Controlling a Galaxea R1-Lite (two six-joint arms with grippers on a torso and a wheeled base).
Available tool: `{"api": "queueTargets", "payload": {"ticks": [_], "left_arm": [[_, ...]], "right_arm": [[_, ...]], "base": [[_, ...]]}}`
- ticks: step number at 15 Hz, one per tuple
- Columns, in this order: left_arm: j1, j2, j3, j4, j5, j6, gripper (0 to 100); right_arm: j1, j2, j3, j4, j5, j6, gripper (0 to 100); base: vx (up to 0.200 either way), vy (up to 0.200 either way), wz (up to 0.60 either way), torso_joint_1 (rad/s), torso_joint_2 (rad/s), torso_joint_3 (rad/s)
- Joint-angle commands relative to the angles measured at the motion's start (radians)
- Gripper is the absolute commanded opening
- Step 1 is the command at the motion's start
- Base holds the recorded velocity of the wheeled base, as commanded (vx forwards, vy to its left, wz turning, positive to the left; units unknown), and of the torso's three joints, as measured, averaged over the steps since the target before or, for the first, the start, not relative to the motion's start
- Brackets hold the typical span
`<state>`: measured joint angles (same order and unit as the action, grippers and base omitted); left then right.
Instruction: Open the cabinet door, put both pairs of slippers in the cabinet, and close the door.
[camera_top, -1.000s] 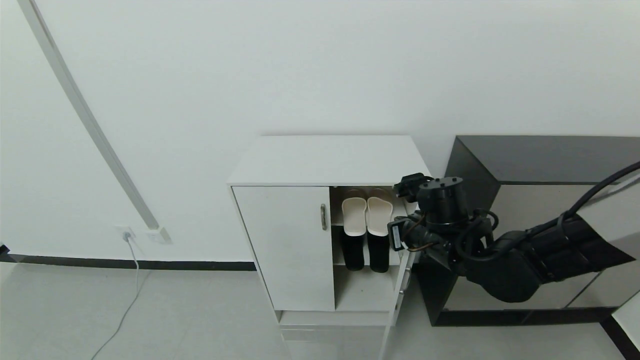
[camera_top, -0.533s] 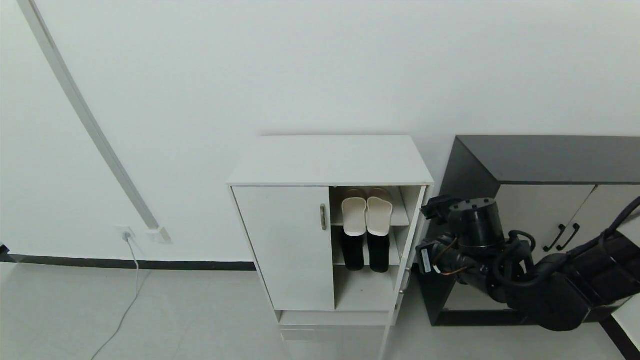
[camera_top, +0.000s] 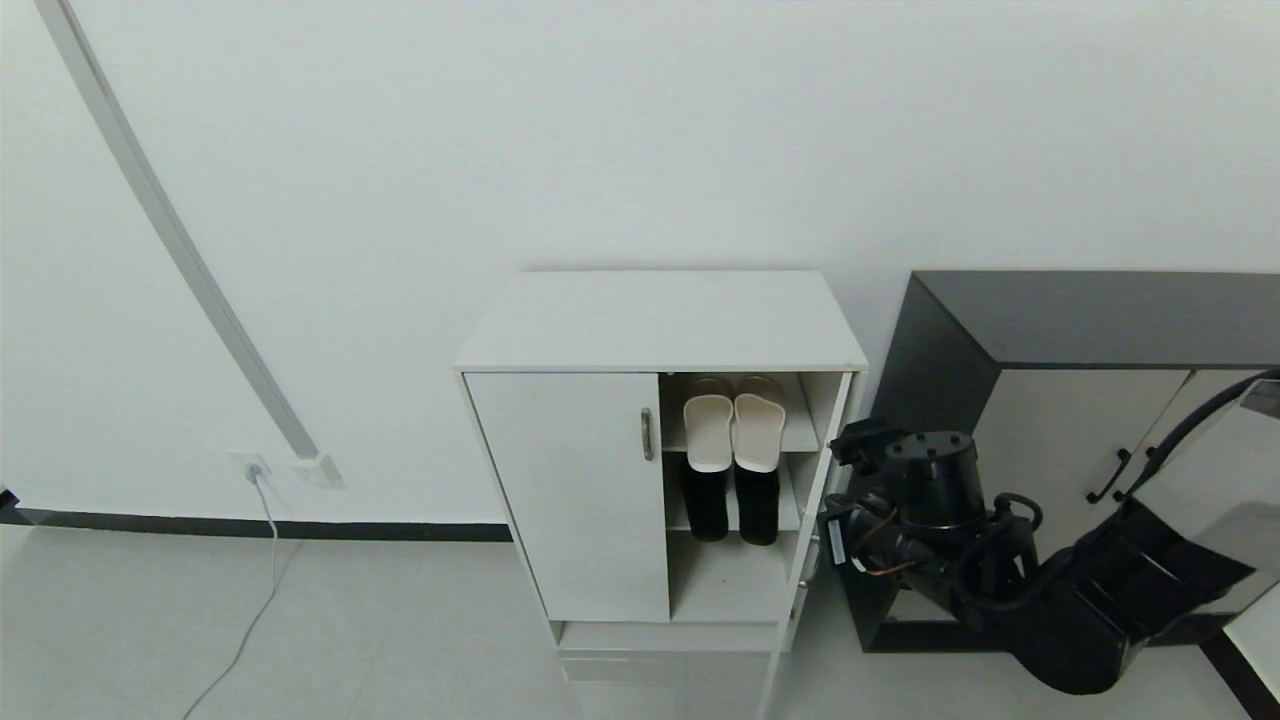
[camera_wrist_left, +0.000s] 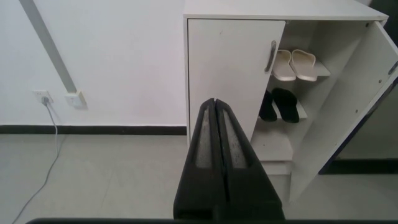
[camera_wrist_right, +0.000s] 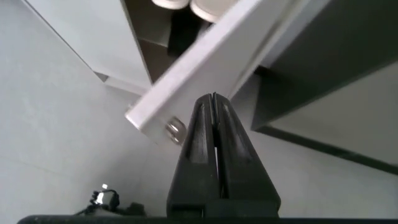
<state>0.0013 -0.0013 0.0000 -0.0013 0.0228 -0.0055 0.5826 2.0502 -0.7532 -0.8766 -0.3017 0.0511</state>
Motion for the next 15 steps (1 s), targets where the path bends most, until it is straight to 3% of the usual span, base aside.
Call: {"api": "queueTargets", "payload": {"ticks": [1, 15], "left_arm": [[0.0, 0.001, 0.0, 0.0, 0.0, -0.002, 0], [0.002, 0.001, 0.0, 0.0, 0.0, -0.001, 0]], "right_arm": [[-0.003, 0.097, -0.028, -0.041, 0.01, 0.0, 0], [-0.044, 0.335, -0.406, -0.056, 0.069, 0.023, 0]], "base": [[0.0, 0.0, 0.0, 0.0, 0.0, 0.0], [0.0, 0.0, 0.0, 0.0, 0.0, 0.0]]}}
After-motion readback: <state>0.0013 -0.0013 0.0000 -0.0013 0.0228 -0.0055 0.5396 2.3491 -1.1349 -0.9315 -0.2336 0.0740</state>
